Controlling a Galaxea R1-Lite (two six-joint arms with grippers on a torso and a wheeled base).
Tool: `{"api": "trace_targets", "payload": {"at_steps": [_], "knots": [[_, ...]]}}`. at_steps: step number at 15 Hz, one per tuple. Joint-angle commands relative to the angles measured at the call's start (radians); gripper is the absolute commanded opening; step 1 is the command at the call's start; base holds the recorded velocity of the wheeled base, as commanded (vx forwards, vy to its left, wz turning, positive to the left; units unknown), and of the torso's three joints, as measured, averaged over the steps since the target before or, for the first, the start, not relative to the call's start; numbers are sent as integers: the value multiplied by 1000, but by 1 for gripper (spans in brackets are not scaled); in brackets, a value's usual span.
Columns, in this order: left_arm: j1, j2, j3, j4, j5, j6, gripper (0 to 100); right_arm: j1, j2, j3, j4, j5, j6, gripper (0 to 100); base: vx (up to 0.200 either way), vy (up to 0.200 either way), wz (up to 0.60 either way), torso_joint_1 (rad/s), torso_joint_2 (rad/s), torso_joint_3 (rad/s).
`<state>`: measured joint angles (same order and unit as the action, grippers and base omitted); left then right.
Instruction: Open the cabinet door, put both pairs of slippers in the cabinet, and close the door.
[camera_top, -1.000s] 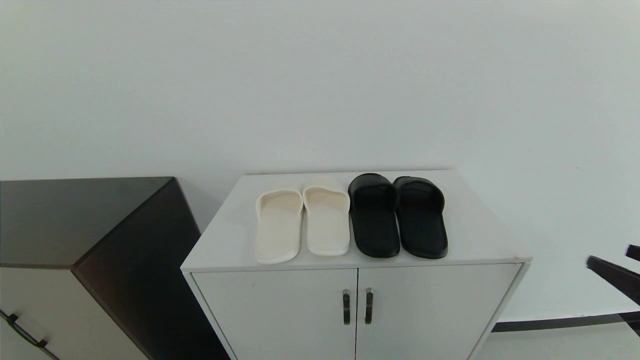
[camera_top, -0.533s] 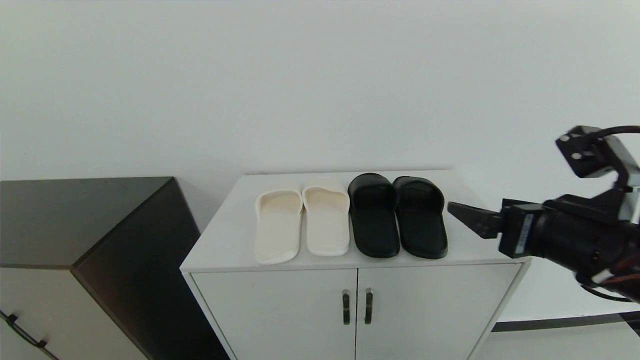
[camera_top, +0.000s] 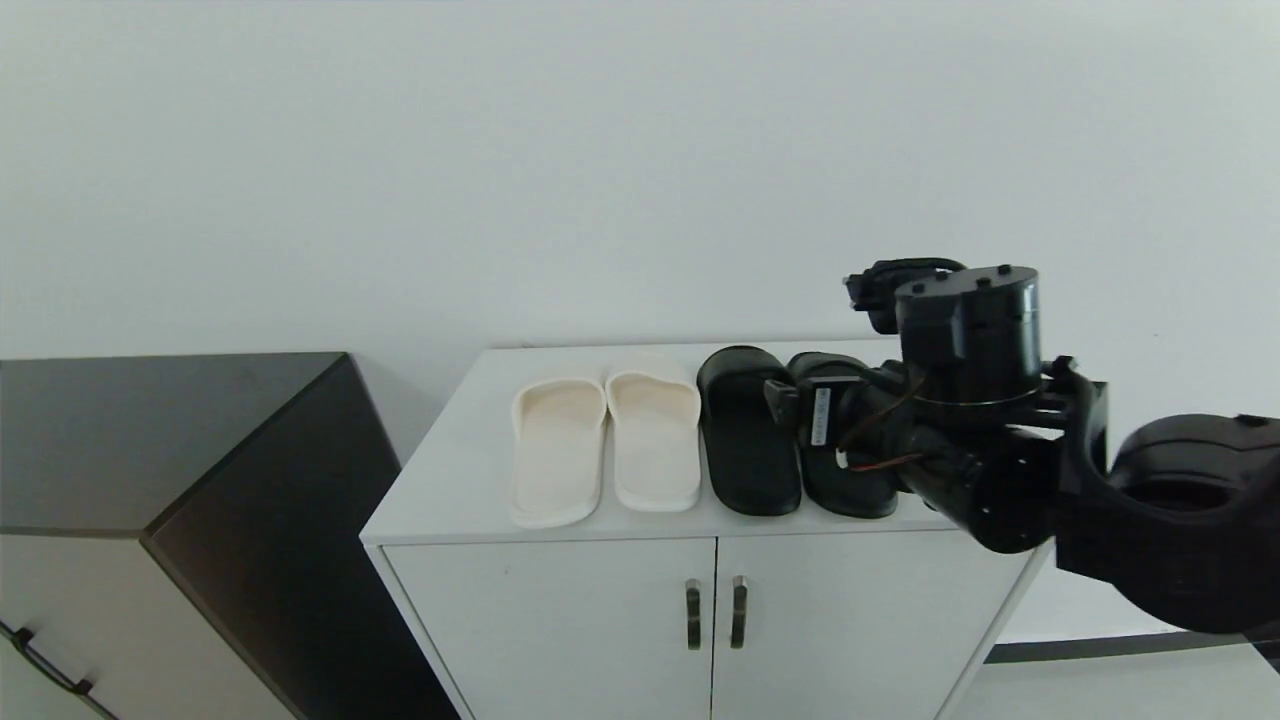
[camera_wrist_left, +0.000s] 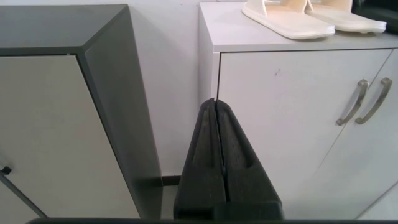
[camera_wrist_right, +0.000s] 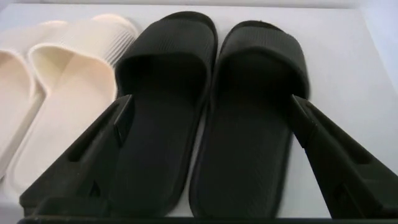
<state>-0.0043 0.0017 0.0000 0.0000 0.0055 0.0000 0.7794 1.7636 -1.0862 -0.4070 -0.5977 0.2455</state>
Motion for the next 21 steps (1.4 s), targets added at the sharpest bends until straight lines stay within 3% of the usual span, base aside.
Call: {"api": "trace_targets", "payload": {"at_steps": [1, 15, 16, 21], "knots": [[0, 0, 0, 0, 1, 0, 0, -3, 135, -93, -1, -28, -8, 100, 0, 0, 0, 0, 0, 0], [0, 0, 0, 0, 1, -6, 0, -135, 359, -336, -3, -40, -43, 100, 0, 0, 0, 0, 0, 0], [0, 0, 0, 0, 1, -6, 0, -137, 366, -345, -1, -39, -45, 0, 0, 0, 0, 0, 0, 0], [0, 0, 0, 0, 1, -15, 0, -135, 364, -347, -3, -47, -46, 0, 0, 0, 0, 0, 0, 0]]}}
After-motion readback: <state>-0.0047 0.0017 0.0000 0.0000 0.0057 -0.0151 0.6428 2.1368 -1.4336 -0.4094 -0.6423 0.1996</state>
